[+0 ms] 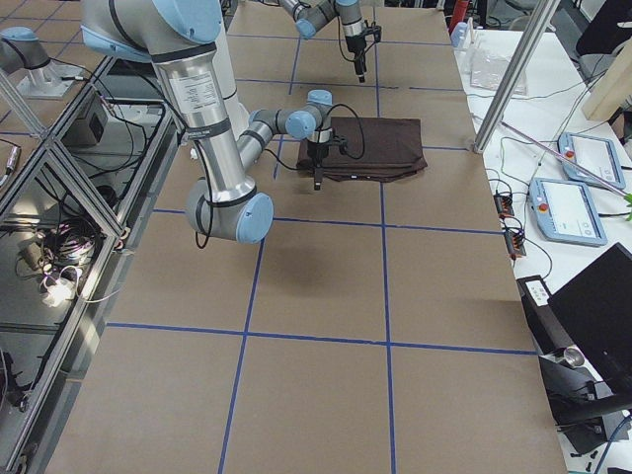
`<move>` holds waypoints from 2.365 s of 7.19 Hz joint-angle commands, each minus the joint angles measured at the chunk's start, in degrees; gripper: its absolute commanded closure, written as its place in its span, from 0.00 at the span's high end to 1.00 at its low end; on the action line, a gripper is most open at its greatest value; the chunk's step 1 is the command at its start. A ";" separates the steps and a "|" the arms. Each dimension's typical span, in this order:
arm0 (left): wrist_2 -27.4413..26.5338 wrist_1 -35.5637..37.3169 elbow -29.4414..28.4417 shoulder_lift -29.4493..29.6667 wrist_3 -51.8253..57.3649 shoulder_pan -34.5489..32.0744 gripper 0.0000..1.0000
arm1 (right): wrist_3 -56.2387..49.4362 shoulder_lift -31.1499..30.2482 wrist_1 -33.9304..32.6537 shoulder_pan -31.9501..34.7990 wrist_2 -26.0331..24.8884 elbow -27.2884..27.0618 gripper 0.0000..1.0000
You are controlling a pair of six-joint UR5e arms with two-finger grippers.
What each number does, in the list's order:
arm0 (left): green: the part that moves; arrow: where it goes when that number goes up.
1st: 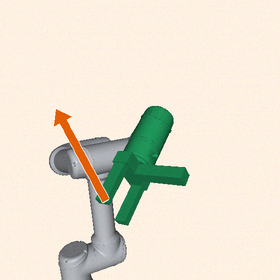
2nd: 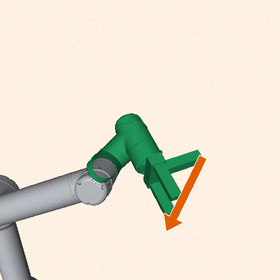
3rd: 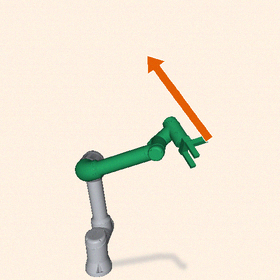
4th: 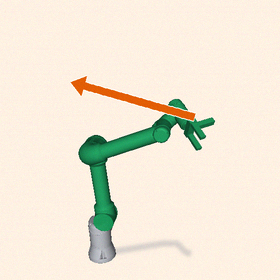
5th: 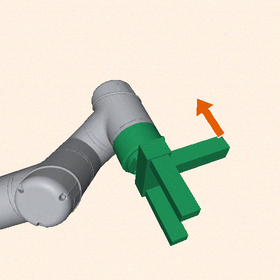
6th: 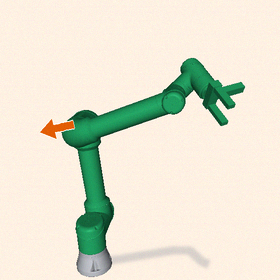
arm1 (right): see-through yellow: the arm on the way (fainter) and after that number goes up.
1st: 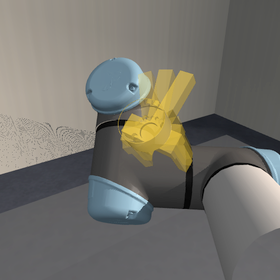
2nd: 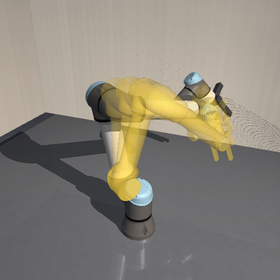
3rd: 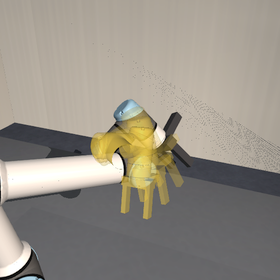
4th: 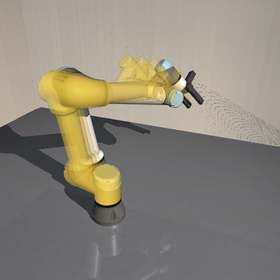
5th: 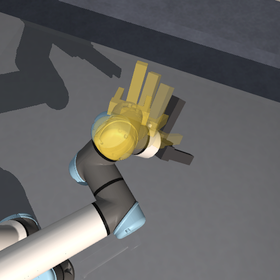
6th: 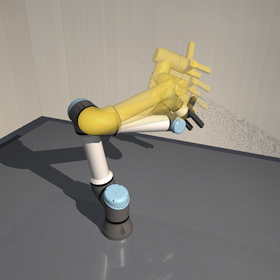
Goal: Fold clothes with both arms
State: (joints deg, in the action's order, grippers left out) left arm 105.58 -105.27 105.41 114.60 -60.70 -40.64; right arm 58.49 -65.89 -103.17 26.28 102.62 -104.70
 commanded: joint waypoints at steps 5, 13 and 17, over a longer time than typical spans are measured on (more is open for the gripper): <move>-0.02 0.07 0.06 0.10 -0.29 0.48 1.00 | -1.80 10.87 0.87 -1.39 0.12 6.17 1.00; -0.02 -0.28 -0.20 0.10 -0.29 0.48 1.00 | -0.22 9.20 0.08 -2.38 1.97 7.14 1.00; -0.02 -0.46 -0.29 0.10 -0.29 0.48 1.00 | -0.57 7.89 0.07 -0.54 2.14 6.70 1.00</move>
State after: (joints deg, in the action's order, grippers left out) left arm 105.56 -105.71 105.12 114.70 -61.00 -40.17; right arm 58.15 -57.22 -103.16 24.89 104.67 -97.82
